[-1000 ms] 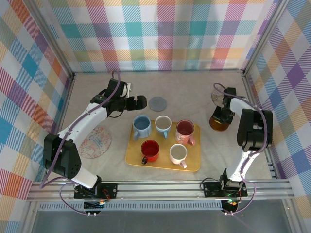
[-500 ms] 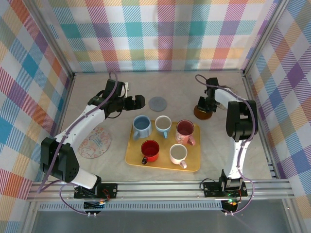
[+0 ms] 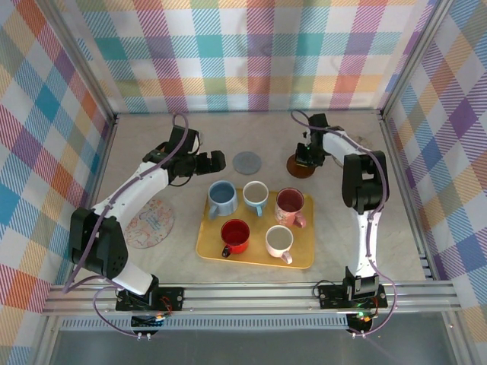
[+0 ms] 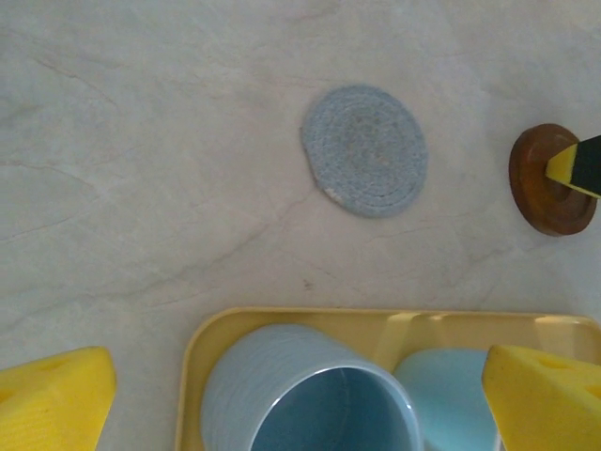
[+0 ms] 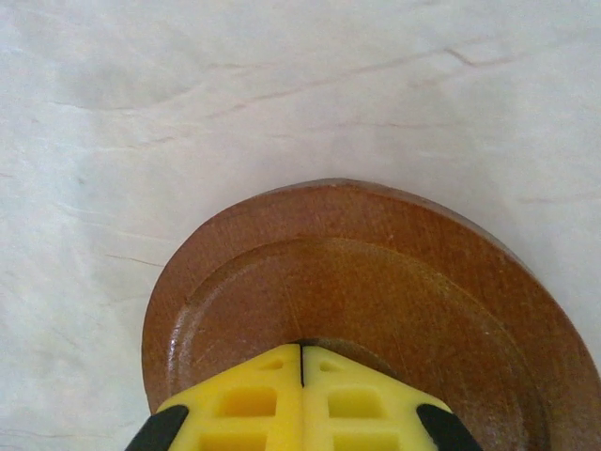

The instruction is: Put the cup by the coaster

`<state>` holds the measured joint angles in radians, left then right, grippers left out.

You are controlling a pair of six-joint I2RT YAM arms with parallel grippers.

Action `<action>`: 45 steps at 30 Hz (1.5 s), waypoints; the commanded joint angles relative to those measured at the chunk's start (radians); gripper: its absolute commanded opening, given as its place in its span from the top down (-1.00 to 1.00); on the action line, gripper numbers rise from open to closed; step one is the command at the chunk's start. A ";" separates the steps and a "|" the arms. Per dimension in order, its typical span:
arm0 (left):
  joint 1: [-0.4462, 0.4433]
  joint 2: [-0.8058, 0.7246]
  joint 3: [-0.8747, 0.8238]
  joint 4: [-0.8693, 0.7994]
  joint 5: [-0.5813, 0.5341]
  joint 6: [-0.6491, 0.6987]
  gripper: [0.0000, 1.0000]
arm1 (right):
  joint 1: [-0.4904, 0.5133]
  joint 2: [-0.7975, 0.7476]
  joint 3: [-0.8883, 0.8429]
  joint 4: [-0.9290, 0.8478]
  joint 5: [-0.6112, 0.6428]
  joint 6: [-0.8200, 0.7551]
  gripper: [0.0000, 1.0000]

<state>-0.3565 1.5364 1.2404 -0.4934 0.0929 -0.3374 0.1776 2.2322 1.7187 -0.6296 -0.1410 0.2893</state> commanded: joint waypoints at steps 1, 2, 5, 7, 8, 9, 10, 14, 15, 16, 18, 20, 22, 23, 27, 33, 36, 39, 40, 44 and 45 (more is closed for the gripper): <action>0.011 0.012 0.031 -0.030 -0.047 -0.027 -0.99 | 0.033 0.061 0.032 -0.008 -0.071 -0.020 1.00; 0.011 0.018 0.040 -0.044 -0.054 -0.029 -0.99 | 0.038 0.070 0.043 -0.006 -0.079 -0.017 1.00; 0.011 0.027 0.057 -0.080 -0.069 -0.032 -1.00 | 0.052 0.092 0.063 0.003 -0.088 -0.011 1.00; 0.011 0.030 0.062 -0.095 -0.078 -0.038 -1.00 | 0.057 0.103 0.074 0.007 -0.098 -0.009 1.00; 0.011 0.030 0.066 -0.100 -0.083 -0.042 -0.99 | 0.060 0.108 0.079 0.007 -0.102 -0.009 1.00; 0.011 0.030 0.067 -0.102 -0.087 -0.046 -1.00 | 0.062 0.110 0.080 0.007 -0.106 -0.006 1.00; 0.011 0.030 0.069 -0.102 -0.089 -0.051 -1.00 | 0.063 0.112 0.078 0.012 -0.110 -0.003 1.00; 0.011 0.033 0.084 -0.102 -0.091 -0.066 -0.99 | 0.066 0.121 0.078 0.018 -0.131 0.005 1.00; 0.012 0.036 0.086 -0.102 -0.091 -0.068 -1.00 | 0.067 0.122 0.078 0.019 -0.142 0.004 1.00; 0.011 0.037 0.087 -0.102 -0.093 -0.069 -1.00 | 0.068 0.124 0.078 0.021 -0.155 0.002 1.00; 0.011 0.041 0.088 -0.098 -0.093 -0.071 -0.99 | 0.068 0.128 0.080 0.017 -0.172 0.000 1.00; 0.011 0.046 0.088 -0.096 -0.092 -0.073 -1.00 | 0.068 0.132 0.087 0.011 -0.181 -0.002 1.00; 0.011 0.050 0.087 -0.094 -0.085 -0.075 -1.00 | 0.069 0.132 0.091 0.007 -0.188 -0.001 1.00; 0.011 0.051 0.086 -0.092 -0.083 -0.075 -0.99 | 0.069 0.132 0.093 0.005 -0.189 -0.001 1.00; 0.011 0.051 0.078 -0.083 -0.082 -0.072 -0.99 | 0.072 0.133 0.104 -0.001 -0.200 -0.001 1.00; 0.011 0.043 0.067 -0.074 -0.085 -0.069 -1.00 | 0.077 0.142 0.114 -0.021 -0.207 -0.007 1.00; 0.011 0.031 0.052 -0.069 -0.091 -0.062 -0.99 | 0.080 0.142 0.113 -0.039 -0.193 -0.009 1.00; 0.011 0.028 0.052 -0.076 -0.101 -0.041 -0.99 | 0.082 0.133 0.106 -0.045 -0.175 -0.009 1.00; 0.011 0.028 0.056 -0.080 -0.103 -0.034 -0.99 | 0.082 0.132 0.105 -0.045 -0.176 -0.011 1.00; 0.011 0.036 0.061 -0.080 -0.095 -0.019 -0.99 | 0.086 0.127 0.107 -0.044 -0.188 -0.007 1.00; 0.011 0.039 0.061 -0.078 -0.093 -0.018 -0.99 | 0.087 0.128 0.108 -0.045 -0.186 -0.008 1.00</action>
<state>-0.3565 1.5848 1.2968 -0.5732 0.0059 -0.3775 0.2443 2.3314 1.8282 -0.5957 -0.3347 0.2874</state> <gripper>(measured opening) 0.997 0.066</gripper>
